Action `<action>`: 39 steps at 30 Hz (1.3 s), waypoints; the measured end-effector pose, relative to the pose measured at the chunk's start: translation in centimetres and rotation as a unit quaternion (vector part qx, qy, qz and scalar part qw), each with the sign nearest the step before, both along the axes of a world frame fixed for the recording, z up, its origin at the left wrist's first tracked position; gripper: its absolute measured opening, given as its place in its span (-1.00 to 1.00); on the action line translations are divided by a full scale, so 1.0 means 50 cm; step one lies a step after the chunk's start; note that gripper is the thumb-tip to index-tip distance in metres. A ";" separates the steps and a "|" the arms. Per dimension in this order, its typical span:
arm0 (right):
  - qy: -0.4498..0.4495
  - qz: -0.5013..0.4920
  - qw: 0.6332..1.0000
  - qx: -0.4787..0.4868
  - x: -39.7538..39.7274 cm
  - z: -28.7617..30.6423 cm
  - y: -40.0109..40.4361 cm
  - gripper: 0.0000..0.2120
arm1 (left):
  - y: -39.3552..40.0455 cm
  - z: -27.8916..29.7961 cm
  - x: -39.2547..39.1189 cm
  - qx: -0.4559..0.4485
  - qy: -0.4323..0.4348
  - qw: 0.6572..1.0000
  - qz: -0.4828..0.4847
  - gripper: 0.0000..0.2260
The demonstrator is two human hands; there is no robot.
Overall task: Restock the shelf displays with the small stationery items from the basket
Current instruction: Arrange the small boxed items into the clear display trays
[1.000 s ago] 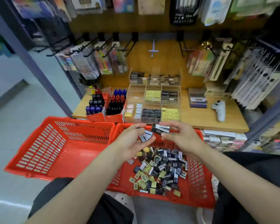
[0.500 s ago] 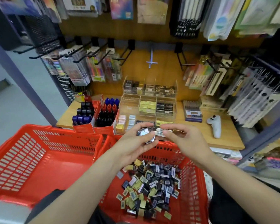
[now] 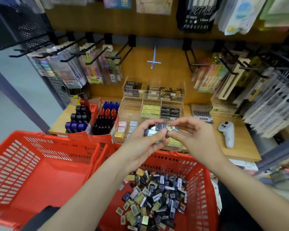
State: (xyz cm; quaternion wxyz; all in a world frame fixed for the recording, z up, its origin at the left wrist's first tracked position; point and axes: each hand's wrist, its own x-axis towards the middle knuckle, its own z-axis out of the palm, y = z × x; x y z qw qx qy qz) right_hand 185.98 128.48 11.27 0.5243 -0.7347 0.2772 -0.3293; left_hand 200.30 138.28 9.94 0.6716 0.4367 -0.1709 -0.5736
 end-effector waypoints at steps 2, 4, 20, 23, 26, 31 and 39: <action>-0.005 -0.012 1.000 0.018 -0.001 0.002 0.011 -0.77 | 0.016 0.002 -0.002 -0.003 0.002 1.000 -0.005 -0.59; -0.045 -0.019 0.993 0.110 -0.003 0.003 0.026 -0.77 | 0.035 0.005 -0.004 0.009 0.006 1.000 0.004 -0.58; -0.023 -0.058 0.988 0.143 -0.021 0.007 0.024 -0.83 | 0.018 0.023 -0.029 0.045 -0.082 0.995 0.033 -0.67; 0.015 -0.046 0.994 0.097 -0.012 -0.002 0.027 -0.74 | 0.007 -0.002 -0.027 0.050 -0.034 0.997 0.055 -0.69; 0.023 -0.056 0.995 0.081 -0.005 -0.007 0.021 -0.73 | -0.007 -0.012 -0.019 0.052 -0.007 0.997 0.048 -0.70; -0.017 -0.066 0.990 0.121 0.012 -0.017 0.012 -0.73 | -0.006 -0.014 0.002 0.053 -0.030 0.997 0.045 -0.70; -0.006 -0.047 0.992 0.113 0.035 -0.022 0.024 -0.75 | 0.018 -0.010 0.015 0.055 -0.038 0.996 0.063 -0.70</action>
